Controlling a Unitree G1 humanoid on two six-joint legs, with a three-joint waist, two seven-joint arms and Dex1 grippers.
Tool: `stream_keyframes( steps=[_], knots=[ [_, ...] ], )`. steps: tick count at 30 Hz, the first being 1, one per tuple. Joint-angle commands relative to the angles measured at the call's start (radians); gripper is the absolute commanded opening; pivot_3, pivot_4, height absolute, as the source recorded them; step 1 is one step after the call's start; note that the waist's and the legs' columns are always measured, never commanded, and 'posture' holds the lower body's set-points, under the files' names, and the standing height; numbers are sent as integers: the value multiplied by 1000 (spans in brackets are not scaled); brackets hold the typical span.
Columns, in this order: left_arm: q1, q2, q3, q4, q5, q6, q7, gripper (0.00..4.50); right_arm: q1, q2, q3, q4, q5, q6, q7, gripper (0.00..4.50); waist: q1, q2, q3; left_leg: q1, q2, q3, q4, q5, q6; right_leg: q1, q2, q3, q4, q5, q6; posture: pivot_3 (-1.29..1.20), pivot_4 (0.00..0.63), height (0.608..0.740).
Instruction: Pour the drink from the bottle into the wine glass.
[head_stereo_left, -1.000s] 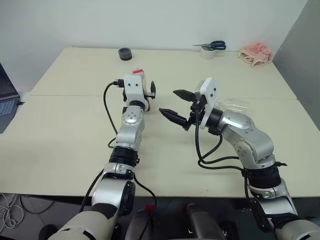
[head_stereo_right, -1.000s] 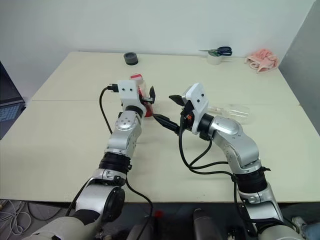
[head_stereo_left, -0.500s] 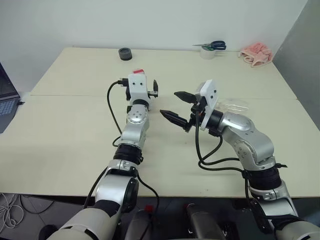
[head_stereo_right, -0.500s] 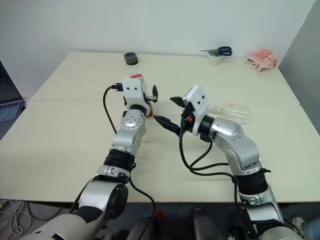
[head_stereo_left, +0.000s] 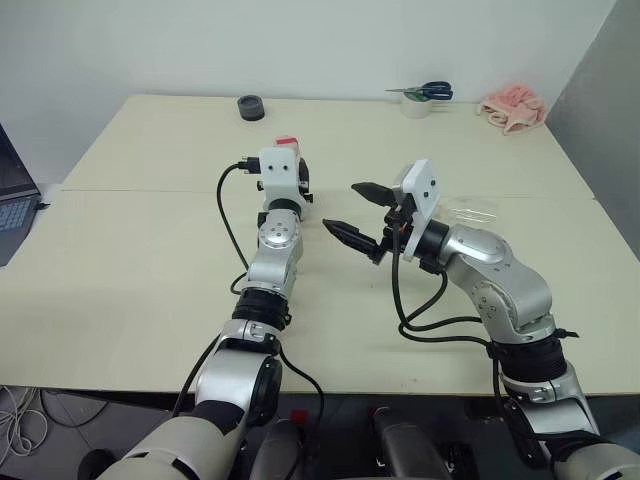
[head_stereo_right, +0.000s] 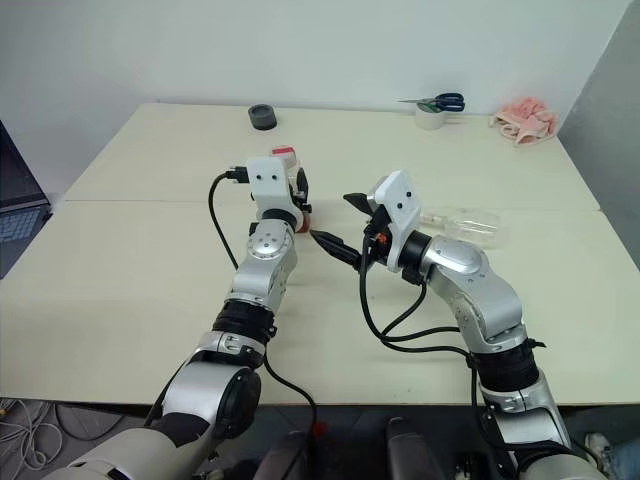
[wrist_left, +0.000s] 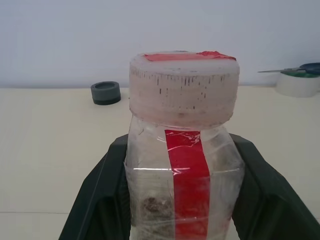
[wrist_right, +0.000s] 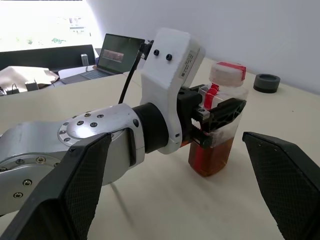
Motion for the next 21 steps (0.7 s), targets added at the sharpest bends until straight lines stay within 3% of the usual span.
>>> stream_keyframes(
  steps=[1, 5, 10, 15, 21],
  knots=[
    [2, 47, 25, -91, -33, -8, -69, 2081, -78, 4, -32, 9, -51, -12, -72, 4500, -2, 0, 0, 0, 0, 0, 0, 0, 0, 0, 0, 0, 0, 0, 0, 0, 150, 740],
    [142, 185, 16, -330, -184, 95, -413, 2079, -249, 19, -61, 112, -36, 133, -125, 4500, -17, 0, 0, 1, 2, 1, -2, 3, -5, -2, 0, 1, 2, 0, 0, 0, 150, 740],
    [281, 310, 13, -545, -345, 239, -684, 2054, -331, 46, -65, 144, 9, 196, -82, 4500, -15, 1, 0, -1, 2, -3, -4, 3, -6, -2, 0, -4, 1, 0, -1, 0, 150, 740],
    [333, 337, 6, -647, -394, 292, -766, 2053, -354, 85, -46, 120, 40, 229, -60, 4500, -3, 1, 0, -2, 0, -4, -3, 3, -6, -1, -3, -5, 0, 0, -1, 0, 150, 740],
    [370, 324, -42, -711, -364, 283, -791, 2050, -326, 160, -2, 104, 17, 257, -135, 4500, -1, 1, 0, -1, 0, -4, -3, 3, -6, -1, -2, -5, 1, 0, -1, 0, 150, 740]
  ],
)
